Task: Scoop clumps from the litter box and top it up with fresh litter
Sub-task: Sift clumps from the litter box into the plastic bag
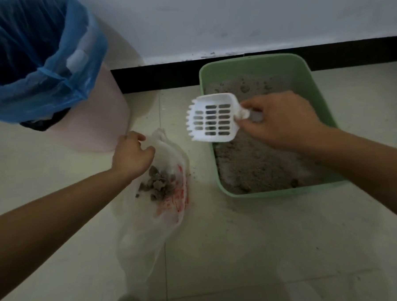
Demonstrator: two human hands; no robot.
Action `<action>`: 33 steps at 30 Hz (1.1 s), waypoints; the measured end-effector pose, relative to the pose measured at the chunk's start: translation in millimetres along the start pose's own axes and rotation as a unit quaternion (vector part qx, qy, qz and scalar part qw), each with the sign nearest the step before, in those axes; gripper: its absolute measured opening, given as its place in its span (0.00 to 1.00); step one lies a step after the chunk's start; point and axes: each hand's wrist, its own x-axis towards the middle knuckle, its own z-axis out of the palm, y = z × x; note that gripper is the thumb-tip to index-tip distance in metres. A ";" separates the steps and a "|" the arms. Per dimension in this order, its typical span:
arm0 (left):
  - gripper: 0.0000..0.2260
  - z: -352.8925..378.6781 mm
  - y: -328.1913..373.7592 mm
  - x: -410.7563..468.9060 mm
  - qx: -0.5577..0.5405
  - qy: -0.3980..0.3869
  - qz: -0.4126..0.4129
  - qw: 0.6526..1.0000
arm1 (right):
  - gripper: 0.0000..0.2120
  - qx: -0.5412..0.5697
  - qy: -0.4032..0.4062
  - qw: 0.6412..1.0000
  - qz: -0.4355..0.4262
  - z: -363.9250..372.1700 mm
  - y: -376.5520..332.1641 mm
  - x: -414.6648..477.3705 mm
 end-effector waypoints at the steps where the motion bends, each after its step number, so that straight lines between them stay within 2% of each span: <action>1: 0.17 2.7 10.8 -4.4 0.012 0.024 0.045 0.999 | 0.19 -0.012 0.001 1.000 0.018 -4.5 14.9 -2.1; 3: 0.16 10.0 34.9 -13.3 -0.012 0.026 0.098 0.995 | 0.19 -0.070 -0.006 0.996 0.052 -10.5 42.9 -8.2; 6: 0.17 27.7 71.2 -28.9 -0.110 -0.080 0.057 0.989 | 0.21 -0.175 -0.021 0.981 0.083 -19.1 75.4 -21.3; 8: 0.19 42.3 89.0 -38.4 -0.125 -0.123 0.052 0.983 | 0.22 -0.230 -0.031 0.969 0.089 -24.2 91.6 -29.5; 10: 0.20 57.7 102.1 -42.5 -0.080 -0.121 0.094 0.985 | 0.21 -0.270 -0.036 0.958 0.089 -26.5 107.0 -36.5; 12: 0.16 72.1 110.2 -41.9 -0.020 -0.088 0.125 0.988 | 0.21 -0.299 -0.037 0.949 0.095 -28.4 120.7 -40.1; 15: 0.12 84.6 113.9 -43.2 0.015 -0.039 0.124 0.991 | 0.19 -0.312 -0.051 0.941 0.122 -26.8 136.9 -41.5; 20: 0.11 91.6 111.2 -48.0 0.025 -0.004 0.135 0.990 | 0.20 -0.236 -0.110 0.951 0.169 0.2 146.2 -43.4; 27: 0.11 99.4 109.9 -45.5 0.023 0.019 0.139 0.990 | 0.23 -0.095 -0.128 0.976 0.147 50.9 134.4 -29.0; 33: 0.11 102.7 108.2 -44.6 0.011 0.024 0.135 0.990 | 0.16 0.074 -0.112 0.981 0.143 82.1 131.1 -24.7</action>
